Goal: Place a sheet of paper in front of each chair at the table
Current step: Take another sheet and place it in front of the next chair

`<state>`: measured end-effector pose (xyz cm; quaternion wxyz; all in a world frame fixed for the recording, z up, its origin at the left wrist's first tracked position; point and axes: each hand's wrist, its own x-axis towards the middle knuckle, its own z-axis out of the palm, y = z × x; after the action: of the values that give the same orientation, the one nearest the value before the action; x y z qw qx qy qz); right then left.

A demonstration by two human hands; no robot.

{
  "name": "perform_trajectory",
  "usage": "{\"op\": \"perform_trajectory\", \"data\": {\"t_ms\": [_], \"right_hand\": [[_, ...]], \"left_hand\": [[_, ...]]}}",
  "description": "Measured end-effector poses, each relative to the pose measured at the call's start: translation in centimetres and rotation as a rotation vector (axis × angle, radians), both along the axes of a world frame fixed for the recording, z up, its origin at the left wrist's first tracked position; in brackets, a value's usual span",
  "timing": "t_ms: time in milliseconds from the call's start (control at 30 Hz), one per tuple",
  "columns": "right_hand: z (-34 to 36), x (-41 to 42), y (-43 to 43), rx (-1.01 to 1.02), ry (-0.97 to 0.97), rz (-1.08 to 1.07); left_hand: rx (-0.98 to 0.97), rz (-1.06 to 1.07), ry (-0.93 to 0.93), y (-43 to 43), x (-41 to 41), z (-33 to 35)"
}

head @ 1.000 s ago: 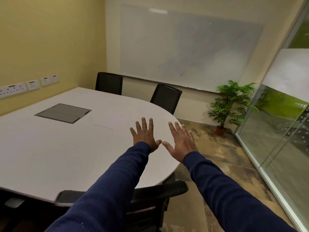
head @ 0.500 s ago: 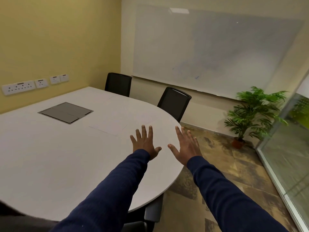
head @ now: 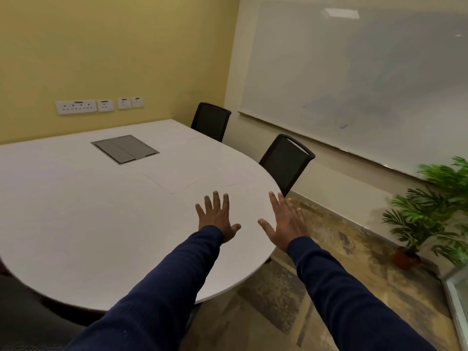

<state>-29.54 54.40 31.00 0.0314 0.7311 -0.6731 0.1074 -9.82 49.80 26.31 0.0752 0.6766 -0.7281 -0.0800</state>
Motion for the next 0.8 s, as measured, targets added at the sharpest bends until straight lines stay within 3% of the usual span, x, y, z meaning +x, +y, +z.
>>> {"op": "perform_trajectory", "data": {"t_ms": [333, 800], "right_hand": [[-1.5, -4.9, -11.0, 0.014, 0.009, 0.150], [-7.1, -1.9, -39.1, 0.154, 0.069, 0.393]], "left_hand": [[0.020, 0.130, 0.048, -9.4, -5.1, -1.7], [0.143, 0.430, 0.159, -30.7, -1.9, -8.4]]}}
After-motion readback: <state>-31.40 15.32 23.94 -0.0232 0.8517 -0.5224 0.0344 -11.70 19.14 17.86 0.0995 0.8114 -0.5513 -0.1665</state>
